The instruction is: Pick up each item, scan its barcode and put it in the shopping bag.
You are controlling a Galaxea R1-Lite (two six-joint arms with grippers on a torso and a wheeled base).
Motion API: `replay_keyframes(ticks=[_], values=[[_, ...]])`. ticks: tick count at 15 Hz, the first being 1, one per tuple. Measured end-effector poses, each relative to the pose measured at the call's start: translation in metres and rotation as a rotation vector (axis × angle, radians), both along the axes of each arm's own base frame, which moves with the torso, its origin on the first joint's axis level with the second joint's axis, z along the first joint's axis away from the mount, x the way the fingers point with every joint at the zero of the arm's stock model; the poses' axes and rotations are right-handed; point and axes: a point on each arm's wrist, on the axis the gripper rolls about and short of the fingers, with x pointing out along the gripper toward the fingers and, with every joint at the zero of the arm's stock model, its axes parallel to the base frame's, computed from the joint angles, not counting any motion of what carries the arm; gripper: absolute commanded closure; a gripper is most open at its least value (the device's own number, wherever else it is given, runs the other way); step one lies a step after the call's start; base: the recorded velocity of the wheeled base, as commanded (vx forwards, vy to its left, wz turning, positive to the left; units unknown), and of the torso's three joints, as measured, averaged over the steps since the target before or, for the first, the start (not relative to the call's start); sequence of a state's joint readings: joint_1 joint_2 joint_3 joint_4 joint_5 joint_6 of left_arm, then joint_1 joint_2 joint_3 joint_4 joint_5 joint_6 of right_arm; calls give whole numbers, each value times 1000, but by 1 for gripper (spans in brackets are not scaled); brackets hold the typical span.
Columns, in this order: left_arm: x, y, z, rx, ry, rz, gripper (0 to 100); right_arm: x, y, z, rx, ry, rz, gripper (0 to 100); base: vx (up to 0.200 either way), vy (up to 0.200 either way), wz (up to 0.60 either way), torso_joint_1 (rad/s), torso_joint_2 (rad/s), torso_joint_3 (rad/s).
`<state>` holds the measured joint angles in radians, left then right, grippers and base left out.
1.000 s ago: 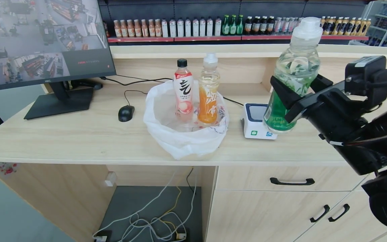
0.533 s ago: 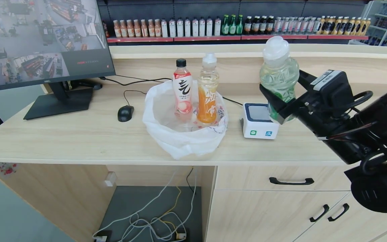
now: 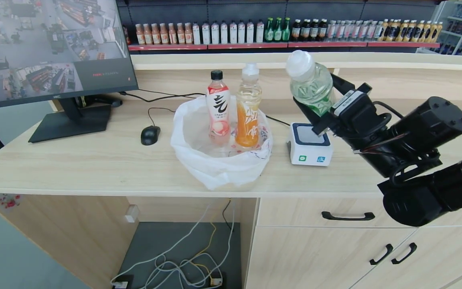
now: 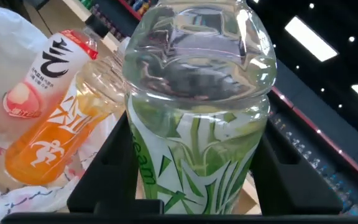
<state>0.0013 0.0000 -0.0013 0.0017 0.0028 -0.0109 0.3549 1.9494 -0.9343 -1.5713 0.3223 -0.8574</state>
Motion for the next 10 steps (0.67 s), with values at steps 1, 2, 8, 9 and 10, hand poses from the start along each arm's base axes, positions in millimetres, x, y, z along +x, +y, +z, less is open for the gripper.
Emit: replay_keyframes(ticks=[1,2,8,9,10], values=[[0,0,0,0,0,0,0,4,2,-5,-25,-3,17,100,0,0,0,0,0,0],[0,0,0,0,0,0,0,8,3,-10,-47,-1,29,100,0,0,0,0,0,0],[0,0,0,0,0,0,0,21,-5,-26,-136,-10,56,100,0,0,0,0,0,0],[0,0,0,0,0,0,0,22,-5,-27,-146,-14,72,100,0,0,0,0,0,0],[0,0,0,0,0,0,0,22,-5,-27,-159,-19,91,100,0,0,0,0,0,0]])
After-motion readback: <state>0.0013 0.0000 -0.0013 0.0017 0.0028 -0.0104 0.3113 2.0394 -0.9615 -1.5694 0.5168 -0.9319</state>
